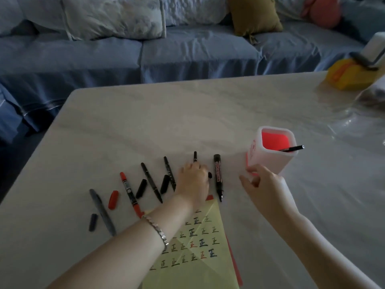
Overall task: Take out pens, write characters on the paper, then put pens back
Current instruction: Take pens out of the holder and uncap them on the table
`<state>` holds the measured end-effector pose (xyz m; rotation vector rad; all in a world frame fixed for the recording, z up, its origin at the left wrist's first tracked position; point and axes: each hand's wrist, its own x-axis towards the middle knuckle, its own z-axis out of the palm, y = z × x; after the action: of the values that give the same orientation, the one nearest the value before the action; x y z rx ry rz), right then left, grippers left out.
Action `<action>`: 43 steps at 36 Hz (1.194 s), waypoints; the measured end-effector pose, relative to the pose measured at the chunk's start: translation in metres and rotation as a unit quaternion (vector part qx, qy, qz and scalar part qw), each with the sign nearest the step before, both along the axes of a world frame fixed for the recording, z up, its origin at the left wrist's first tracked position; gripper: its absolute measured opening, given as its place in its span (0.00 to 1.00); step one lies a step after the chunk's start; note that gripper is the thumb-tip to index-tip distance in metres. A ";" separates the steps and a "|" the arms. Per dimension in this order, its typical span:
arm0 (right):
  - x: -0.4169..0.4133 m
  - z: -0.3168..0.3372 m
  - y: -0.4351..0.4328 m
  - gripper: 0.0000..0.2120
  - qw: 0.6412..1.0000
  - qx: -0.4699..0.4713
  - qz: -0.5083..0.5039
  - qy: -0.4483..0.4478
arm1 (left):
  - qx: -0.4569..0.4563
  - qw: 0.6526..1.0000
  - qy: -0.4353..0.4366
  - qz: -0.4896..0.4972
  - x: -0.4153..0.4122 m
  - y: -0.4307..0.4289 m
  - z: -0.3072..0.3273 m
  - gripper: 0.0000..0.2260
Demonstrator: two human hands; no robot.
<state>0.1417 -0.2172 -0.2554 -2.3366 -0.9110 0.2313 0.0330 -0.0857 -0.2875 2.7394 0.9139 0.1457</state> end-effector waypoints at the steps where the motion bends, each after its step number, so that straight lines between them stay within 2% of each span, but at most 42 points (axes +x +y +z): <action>1: 0.004 0.005 -0.007 0.12 1.000 0.016 -0.008 -0.015 | 0.010 1.000 0.006 0.000 0.000 0.000 -0.001 0.10; 4: 0.019 0.017 -0.023 0.09 0.995 0.073 -0.045 -0.052 | 0.046 0.999 0.016 -0.004 -0.001 0.000 -0.002 0.12; 7: 0.040 0.025 -0.029 0.14 0.985 0.117 -0.097 -0.079 | 0.048 0.999 -0.010 -0.003 -0.005 -0.002 0.003 0.14; 11: 0.064 0.035 -0.023 0.22 0.978 0.109 -0.166 -0.060 | 0.040 0.998 -0.050 -0.013 -0.011 -0.003 0.016 0.13; 13: 0.069 0.037 -0.018 0.20 0.981 0.084 -0.168 -0.043 | 0.015 0.997 -0.072 -0.016 -0.015 -0.006 0.023 0.13; 16: 0.072 0.037 -0.013 0.10 0.985 0.064 -0.159 -0.035 | -0.021 0.993 -0.114 -0.019 -0.022 -0.012 0.032 0.13; 18: 0.071 0.036 -0.014 0.10 0.985 0.078 -0.149 -0.042 | -0.040 0.990 -0.130 -0.022 -0.028 -0.016 0.037 0.13; 21: 0.059 0.042 -0.017 0.07 0.977 0.153 -0.128 -0.074 | -0.063 0.984 -0.167 -0.027 -0.034 -0.021 0.043 0.13; 25: 0.028 0.060 -0.021 0.06 0.943 0.277 -0.060 -0.175 | -0.066 0.974 -0.213 -0.042 -0.042 -0.028 0.050 0.18; 27: 0.009 0.065 -0.023 0.05 0.933 0.318 -0.017 -0.170 | -0.058 0.969 -0.231 -0.061 -0.047 -0.029 0.050 0.22; 30: -0.016 0.061 -0.022 0.04 0.930 0.357 0.032 -0.081 | -0.051 0.968 -0.232 -0.075 -0.055 -0.030 0.049 0.23; 33: -0.039 0.050 -0.016 0.05 0.920 0.379 0.056 0.084 | -0.065 0.972 -0.210 -0.077 -0.063 -0.033 0.045 0.24; 36: -0.058 0.044 -0.009 0.07 0.881 0.391 0.050 0.262 | -0.090 0.972 -0.202 -0.079 -0.072 -0.034 0.041 0.24; 38: -0.064 0.039 -0.006 0.09 0.847 0.399 0.018 0.350 | -0.083 0.972 -0.200 -0.090 -0.078 -0.035 0.038 0.19; 41: -0.073 0.034 -0.003 0.09 0.809 0.395 -0.006 0.436 | -0.092 0.973 -0.191 -0.091 -0.084 -0.038 0.038 0.16; 43: -0.080 0.030 0.000 0.09 0.815 0.347 0.019 0.464 | -0.124 0.970 -0.183 -0.101 -0.087 -0.042 0.041 0.19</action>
<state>0.0614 -0.2172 -0.2253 -1.2547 -0.4104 0.8128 -0.0539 -0.1281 -0.2470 2.4397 0.5118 0.4498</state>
